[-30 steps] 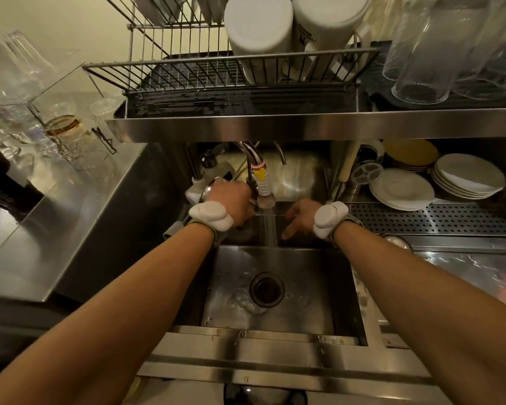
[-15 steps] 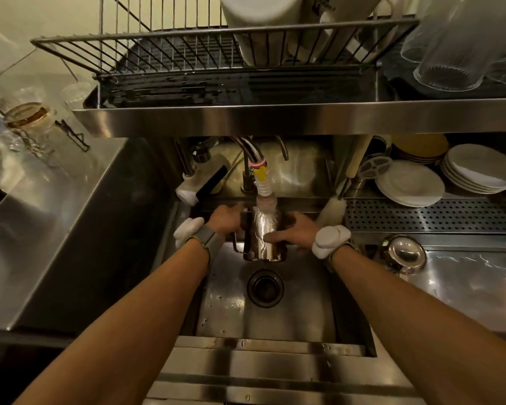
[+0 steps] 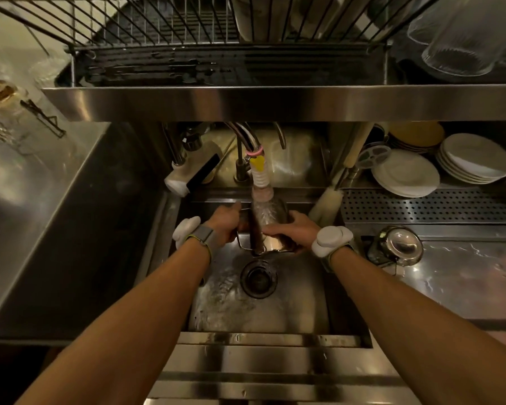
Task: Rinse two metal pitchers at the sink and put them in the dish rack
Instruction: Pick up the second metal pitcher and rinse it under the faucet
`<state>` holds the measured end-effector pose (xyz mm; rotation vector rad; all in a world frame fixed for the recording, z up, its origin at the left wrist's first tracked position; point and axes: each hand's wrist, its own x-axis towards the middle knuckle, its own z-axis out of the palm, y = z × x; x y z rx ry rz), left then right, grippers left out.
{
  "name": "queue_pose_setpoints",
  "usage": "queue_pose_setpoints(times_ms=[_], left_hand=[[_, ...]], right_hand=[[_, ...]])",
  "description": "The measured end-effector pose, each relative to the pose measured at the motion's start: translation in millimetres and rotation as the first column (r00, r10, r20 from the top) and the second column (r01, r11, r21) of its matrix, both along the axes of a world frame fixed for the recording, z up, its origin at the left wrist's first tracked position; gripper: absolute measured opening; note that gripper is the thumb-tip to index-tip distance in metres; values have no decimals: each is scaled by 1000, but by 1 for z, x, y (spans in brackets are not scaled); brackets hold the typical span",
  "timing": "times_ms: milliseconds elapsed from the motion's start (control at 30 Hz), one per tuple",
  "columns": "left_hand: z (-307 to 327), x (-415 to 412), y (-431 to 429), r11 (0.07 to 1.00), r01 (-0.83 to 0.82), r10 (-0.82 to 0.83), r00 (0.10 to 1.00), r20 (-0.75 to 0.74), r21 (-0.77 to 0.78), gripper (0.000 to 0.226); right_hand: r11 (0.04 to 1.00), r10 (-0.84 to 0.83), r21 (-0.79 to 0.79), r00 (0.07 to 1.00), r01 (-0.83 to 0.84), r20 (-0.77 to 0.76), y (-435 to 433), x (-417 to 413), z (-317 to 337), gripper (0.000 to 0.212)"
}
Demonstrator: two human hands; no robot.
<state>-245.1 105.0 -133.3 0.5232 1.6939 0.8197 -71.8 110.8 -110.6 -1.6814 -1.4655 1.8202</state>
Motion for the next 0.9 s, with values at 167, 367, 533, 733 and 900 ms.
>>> queue_pose_setpoints(times_ms=[167, 367, 533, 733, 900], left_hand=[[1, -7, -7, 1000, -13, 13, 1000, -17, 2, 38], [6, -15, -12, 1000, -2, 2, 998, -59, -14, 40], [19, -26, -21, 992, 114, -123, 977, -171, -63, 57], [24, -29, -23, 989, 120, -138, 964, -227, -90, 65], [31, -21, -23, 988, 131, -148, 951, -273, -79, 62]], right_hand=[[999, 50, 8, 999, -50, -16, -5, -5, 1, 54], [989, 66, 131, 998, -63, -22, -6, -13, 1, 43], [920, 112, 348, 971, -182, 211, -3, -20, 2, 80], [807, 210, 402, 847, -432, 488, -3, -13, -2, 103], [775, 163, 453, 833, -440, 530, 1, -12, 1, 101]])
